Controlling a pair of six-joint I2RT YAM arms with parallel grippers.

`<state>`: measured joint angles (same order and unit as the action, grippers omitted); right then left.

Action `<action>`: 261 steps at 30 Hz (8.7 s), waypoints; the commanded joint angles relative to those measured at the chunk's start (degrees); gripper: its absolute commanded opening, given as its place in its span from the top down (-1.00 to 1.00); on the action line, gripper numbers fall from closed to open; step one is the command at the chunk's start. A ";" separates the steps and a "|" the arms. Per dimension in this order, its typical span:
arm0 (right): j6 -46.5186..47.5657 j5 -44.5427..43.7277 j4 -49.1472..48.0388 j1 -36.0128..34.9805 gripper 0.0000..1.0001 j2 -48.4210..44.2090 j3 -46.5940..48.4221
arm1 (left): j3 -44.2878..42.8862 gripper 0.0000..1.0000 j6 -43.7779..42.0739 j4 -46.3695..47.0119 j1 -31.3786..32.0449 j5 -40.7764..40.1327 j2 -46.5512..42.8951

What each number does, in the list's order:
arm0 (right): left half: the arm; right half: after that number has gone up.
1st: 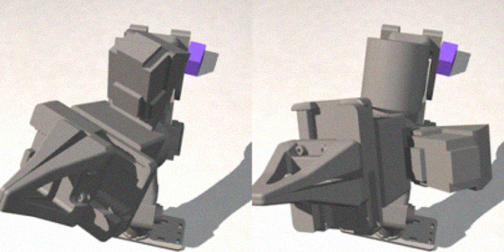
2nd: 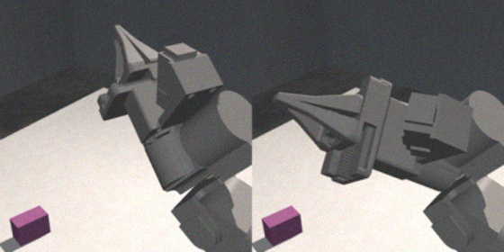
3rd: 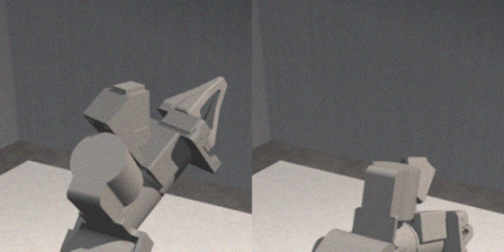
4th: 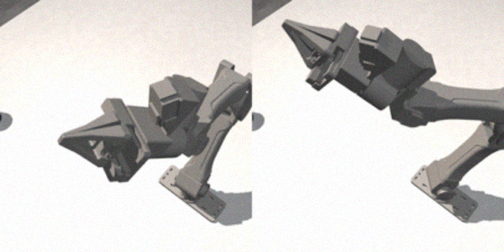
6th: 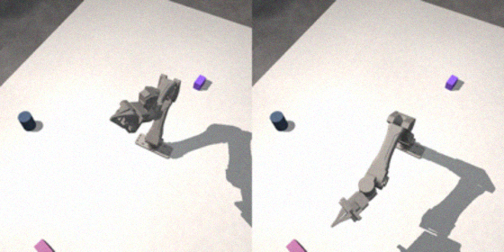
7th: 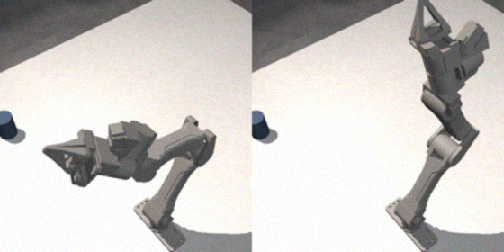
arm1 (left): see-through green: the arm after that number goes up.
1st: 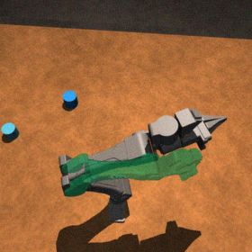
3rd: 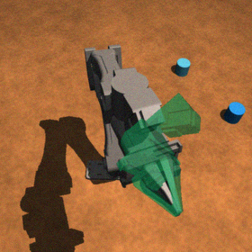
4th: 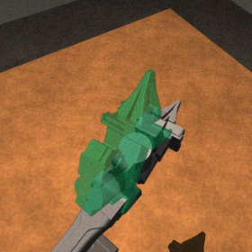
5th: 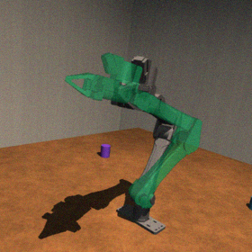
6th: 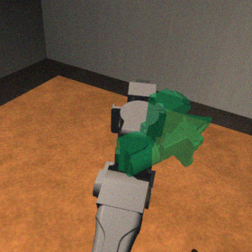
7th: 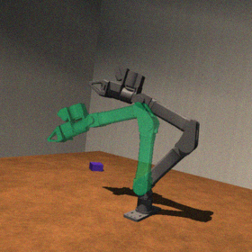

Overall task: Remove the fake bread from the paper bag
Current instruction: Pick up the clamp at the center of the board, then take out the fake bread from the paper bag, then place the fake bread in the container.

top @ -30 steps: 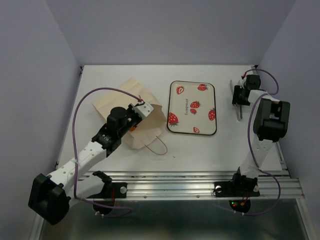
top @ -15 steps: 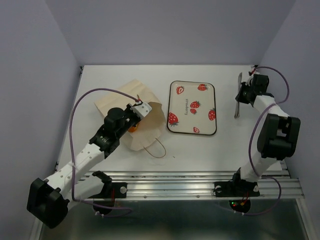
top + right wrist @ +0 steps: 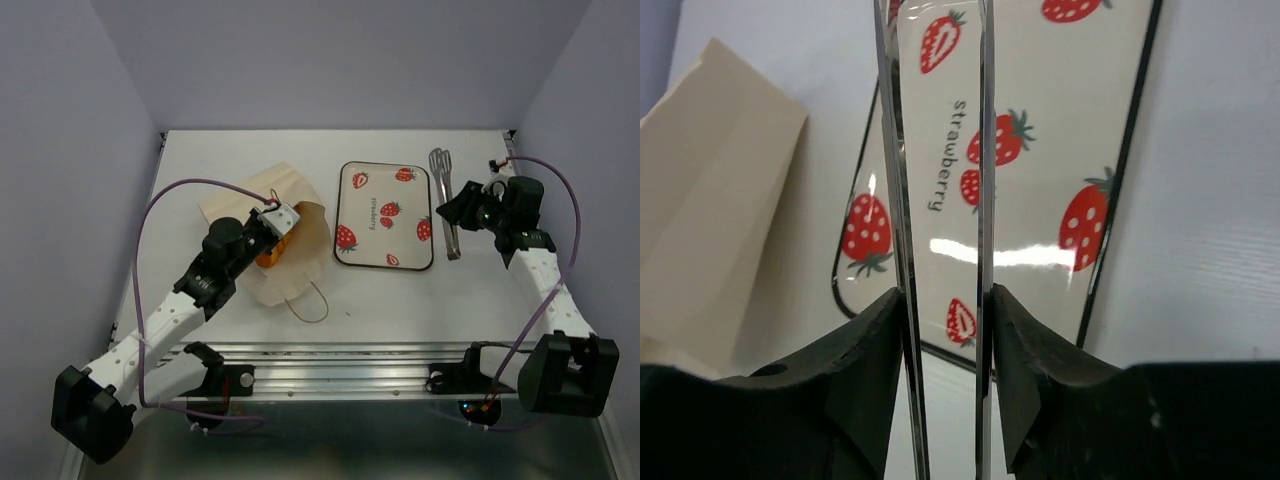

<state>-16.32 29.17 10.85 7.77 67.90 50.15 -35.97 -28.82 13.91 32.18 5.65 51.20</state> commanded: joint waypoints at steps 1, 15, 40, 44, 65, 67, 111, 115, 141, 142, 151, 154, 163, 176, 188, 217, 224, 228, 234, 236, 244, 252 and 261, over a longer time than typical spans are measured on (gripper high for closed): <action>-3.71 6.24 1.54 -1.27 0.08 -7.68 -2.33 | 0.46 1.00 1.22 5.86 0.25 2.26 -1.63; -2.93 17.41 10.85 -4.86 -0.02 -17.44 -3.83 | -1.73 1.00 4.03 6.39 0.25 3.49 1.97; -15.05 15.05 10.44 -32.63 0.10 -22.38 -8.49 | -6.75 1.00 11.42 8.06 0.42 5.51 9.27; -16.46 6.48 5.68 -42.55 0.10 -16.07 -8.23 | -6.92 1.00 12.29 8.24 0.42 4.90 9.88; -25.87 -22.22 -10.24 -51.63 -0.07 11.37 3.20 | -7.72 1.00 16.34 8.15 1.13 0.24 10.67; -26.13 -22.58 -10.24 -51.63 -0.09 12.78 4.60 | -7.80 1.00 16.34 8.06 1.21 0.15 10.94; -37.82 -24.24 -12.44 -53.21 -0.08 31.06 14.36 | -7.89 1.00 17.13 9.47 1.74 2.35 11.64; -37.91 -23.46 -13.49 -53.21 0.16 31.33 14.19 | -7.63 1.00 17.04 9.55 1.65 1.65 11.29; -28.68 -24.26 -11.12 -53.21 0.99 12.00 6.36 | -7.63 1.00 17.22 9.47 1.65 -8.37 12.87; -28.60 -23.81 -9.11 -53.21 0.99 11.73 6.28 | -7.63 1.00 17.30 9.47 1.65 -8.37 12.87; -26.22 -24.16 -2.60 -53.21 0.99 8.13 7.59 | -6.93 1.00 17.75 9.55 1.65 -7.76 12.43; -25.17 -23.19 1.00 -53.21 0.99 6.99 8.03 | -7.10 1.00 17.39 9.73 1.65 -7.58 12.17; -22.97 -20.64 8.47 -53.21 0.99 -0.83 6.63 | -7.45 1.00 17.48 9.82 1.65 -7.06 13.14; -20.25 -15.55 24.46 -53.21 0.99 -12.52 8.12 | -7.98 1.00 17.66 10.08 1.74 -6.97 14.01; -21.47 -19.15 44.34 -53.21 0.99 -21.66 10.23 | -9.30 1.00 17.66 9.38 1.65 -6.79 16.21; -25.52 -49.88 51.03 -53.21 0.99 -23.71 20.07 | -9.47 1.00 17.22 7.18 1.65 -8.55 14.10; -20.25 -57.27 38.57 -53.21 0.99 -16.67 18.49 | -8.77 1.00 17.66 7.45 1.74 -7.32 14.10; -15.26 -61.07 33.63 -53.21 0.99 -14.64 21.65 | -8.51 1.00 17.30 7.71 1.74 -7.67 14.01; -11.81 -61.51 30.99 -53.21 0.99 -9.63 25.08 | -8.33 1.00 17.04 7.88 1.65 -7.23 13.75; -9.54 -58.20 29.15 -48.84 0.99 -7.01 25.43 | -8.42 1.00 17.04 7.80 1.65 -7.15 13.49; -2.15 -33.05 21.58 -29.49 0.99 -0.05 23.06 | -7.45 1.00 16.95 7.97 1.74 -8.64 11.38; -0.03 -16.88 18.42 -15.80 0.99 1.09 15.69 | -6.31 1.00 16.34 8.76 1.65 -9.34 9.36; -0.64 -8.61 15.17 -10.32 0.99 -2.94 3.56 | -6.48 1.00 15.90 8.85 1.65 -9.34 10.15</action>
<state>-17.63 14.59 32.08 -3.31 68.95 55.27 -42.70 -12.16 19.05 33.67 -2.72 62.33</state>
